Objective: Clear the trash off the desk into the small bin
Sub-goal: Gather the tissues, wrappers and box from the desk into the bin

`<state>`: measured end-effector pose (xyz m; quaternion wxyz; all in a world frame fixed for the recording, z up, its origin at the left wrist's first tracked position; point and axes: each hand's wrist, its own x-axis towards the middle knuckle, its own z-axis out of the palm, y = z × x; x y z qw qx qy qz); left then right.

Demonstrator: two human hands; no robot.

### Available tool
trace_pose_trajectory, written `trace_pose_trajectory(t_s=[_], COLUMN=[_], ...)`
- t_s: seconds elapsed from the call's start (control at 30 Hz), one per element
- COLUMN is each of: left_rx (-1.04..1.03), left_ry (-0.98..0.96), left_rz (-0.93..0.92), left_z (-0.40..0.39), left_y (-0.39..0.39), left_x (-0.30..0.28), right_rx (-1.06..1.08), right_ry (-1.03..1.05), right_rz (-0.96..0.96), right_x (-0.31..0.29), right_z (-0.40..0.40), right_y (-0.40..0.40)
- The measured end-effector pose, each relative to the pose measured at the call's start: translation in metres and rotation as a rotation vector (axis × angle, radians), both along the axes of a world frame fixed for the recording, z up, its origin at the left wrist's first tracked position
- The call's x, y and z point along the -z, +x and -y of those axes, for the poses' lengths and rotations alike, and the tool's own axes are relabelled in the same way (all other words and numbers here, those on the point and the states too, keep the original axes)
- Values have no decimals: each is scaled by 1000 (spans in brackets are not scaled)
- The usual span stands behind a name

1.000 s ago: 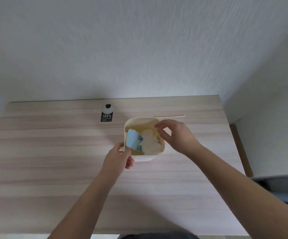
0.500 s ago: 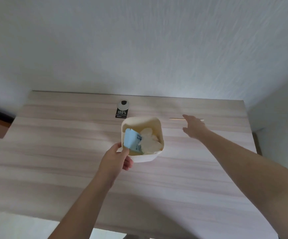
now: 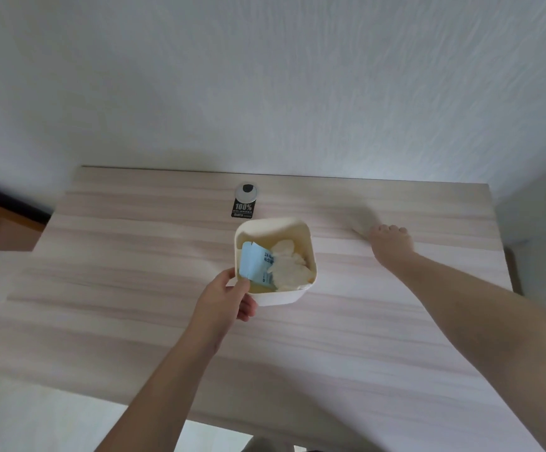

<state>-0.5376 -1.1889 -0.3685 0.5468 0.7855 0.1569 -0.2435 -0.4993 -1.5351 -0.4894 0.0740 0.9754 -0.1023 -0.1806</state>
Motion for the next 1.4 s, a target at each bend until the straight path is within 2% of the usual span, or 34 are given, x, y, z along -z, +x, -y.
trace_pose_trajectory(t_s=[0.1,0.17,0.27,0.37,0.57,0.67,0.97,1.07,1.23,1.4], left_rx=[10,17,38,57,85,97,134,139,161,210], left_ry=[6,8,11,26,29,24,14,10,14,23], left_rz=[-15,-21,-26,-23,-15,-16,18,29,49,101], left_z=[1,1,0,-1,-7,-12,-30,-37,-49,-58], left_y=[-5,-9,-12,-13,-15,-14,-11,-8,-4,-2], left_x=[3,5,7,7,7,8,0,-3,-3,0], right_rx=[-17,79,348,476,467,434,328,253,188,185], right_ry=[20,108,509,923,1360,1502,1531,1382,1101,1013], right_rz=[-19,-33,70,198,332,332,72,60,226,166], right_x=[-3,-10,-32,-69,-144,-171,-194,-189,-181,-179], right_z=[0,-6,-19,-34,-62,-75,-130,-146,-166,-181], right_y=[-14,-19,-23,-31,-52,-63,-84,-88,-94,-95])
